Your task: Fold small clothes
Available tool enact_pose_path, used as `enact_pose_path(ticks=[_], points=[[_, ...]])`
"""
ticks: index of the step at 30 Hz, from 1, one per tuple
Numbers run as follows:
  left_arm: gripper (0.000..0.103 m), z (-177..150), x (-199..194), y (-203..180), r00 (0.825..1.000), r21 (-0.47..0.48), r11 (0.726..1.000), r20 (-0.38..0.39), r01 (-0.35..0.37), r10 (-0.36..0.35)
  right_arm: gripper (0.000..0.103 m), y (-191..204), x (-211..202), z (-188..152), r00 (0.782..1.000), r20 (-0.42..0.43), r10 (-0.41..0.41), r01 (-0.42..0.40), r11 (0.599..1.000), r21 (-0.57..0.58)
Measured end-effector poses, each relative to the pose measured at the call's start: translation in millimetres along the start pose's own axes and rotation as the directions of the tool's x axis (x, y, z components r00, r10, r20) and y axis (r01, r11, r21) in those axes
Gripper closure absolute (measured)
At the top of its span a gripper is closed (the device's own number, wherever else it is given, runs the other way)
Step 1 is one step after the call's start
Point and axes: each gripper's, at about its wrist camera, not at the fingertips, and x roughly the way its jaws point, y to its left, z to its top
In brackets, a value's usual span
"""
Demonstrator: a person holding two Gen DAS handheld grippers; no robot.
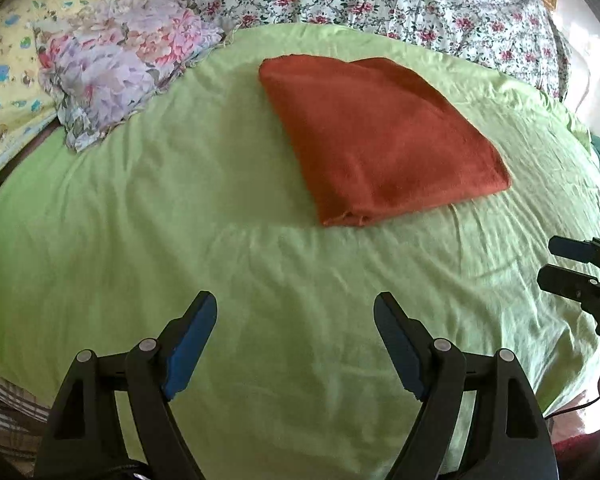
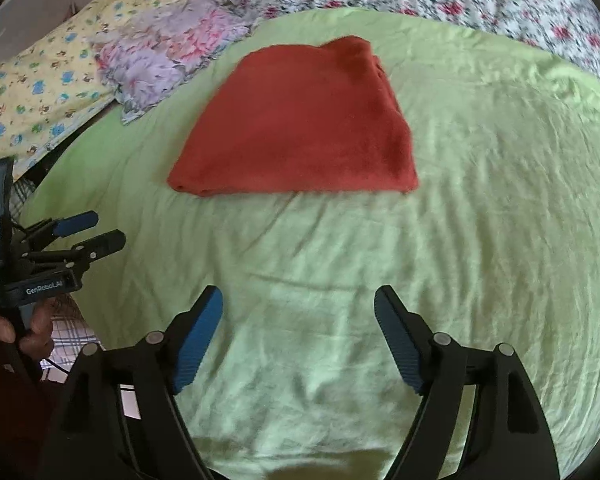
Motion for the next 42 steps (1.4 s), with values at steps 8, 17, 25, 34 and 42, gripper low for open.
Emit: enact_pose_path(ticks=[8, 17, 25, 34, 42], points=[[0.015, 32, -13, -5, 0.998, 0.014, 1.000, 0.070, 0.002, -0.003, 0.018, 13, -9, 28, 0.999, 0.053, 0.007, -0.005, 0.999, -0.040], [0.009, 51, 7, -5, 0.998, -0.014, 1.000, 0.056, -0.012, 0.013, 0.014, 2, 1, 57, 0.998, 0.064, -0.009, 0.009, 1.000, -0.011], [0.007, 56, 27, -6, 0.999, -0.015, 0.999, 0.024, -0.047, 0.047, 0.014, 6, 25, 61, 0.999, 0.031, -0.008, 0.010, 0.999, -0.036], [0.007, 61, 36, -9, 0.996, -0.021, 0.997, 0.024, -0.080, 0.080, 0.014, 5, 39, 65, 1.000, 0.026, -0.013, 0.014, 0.999, -0.035], [0.007, 68, 43, -8, 0.997, -0.035, 0.996, 0.009, -0.078, 0.078, 0.013, 1, 48, 72, 1.000, 0.016, -0.006, 0.006, 1.000, -0.028]])
